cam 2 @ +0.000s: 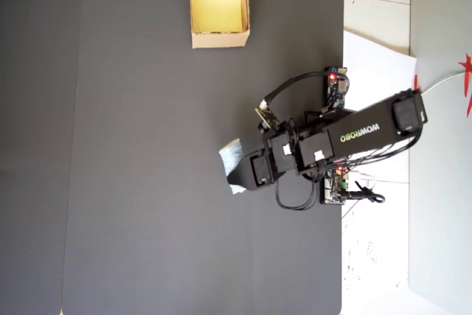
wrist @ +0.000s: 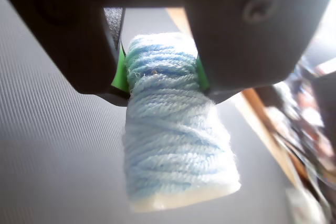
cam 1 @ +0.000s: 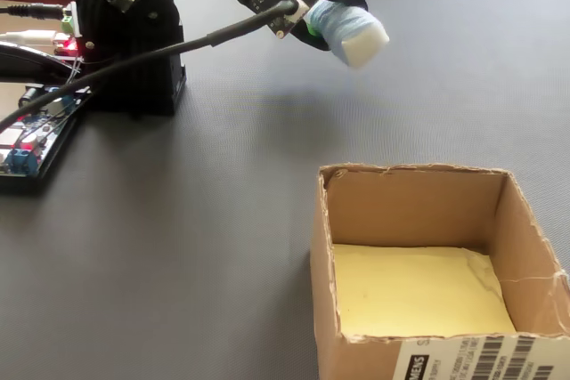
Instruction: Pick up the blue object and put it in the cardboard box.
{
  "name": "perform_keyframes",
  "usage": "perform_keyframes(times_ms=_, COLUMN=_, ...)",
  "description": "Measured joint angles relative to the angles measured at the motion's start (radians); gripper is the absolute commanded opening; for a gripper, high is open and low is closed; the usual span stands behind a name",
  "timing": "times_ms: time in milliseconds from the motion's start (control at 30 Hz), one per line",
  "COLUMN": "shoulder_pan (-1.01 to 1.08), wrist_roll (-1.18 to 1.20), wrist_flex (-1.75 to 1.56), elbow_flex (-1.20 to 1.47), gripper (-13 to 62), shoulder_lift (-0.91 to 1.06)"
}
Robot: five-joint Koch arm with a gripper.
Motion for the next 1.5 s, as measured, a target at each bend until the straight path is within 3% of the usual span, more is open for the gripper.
perform_keyframes(times_ms=633, shoulder_pan=0.568, wrist_roll=-0.044, wrist_flex=-0.293, elbow_flex=0.017, gripper=4.4, shoulder_lift=0.000)
perform_keyframes(times_ms=1133, shoulder_pan=0.822, wrist_roll=-0.083, wrist_flex=-0.322, elbow_flex=-0.012, gripper=4.5, shoulder_lift=-0.002)
perform_keyframes(times_ms=1500, shoulder_pan=0.865, wrist_roll=-0.104, wrist_flex=-0.321, elbow_flex=-0.331, gripper=4.5, shoulder_lift=-0.275)
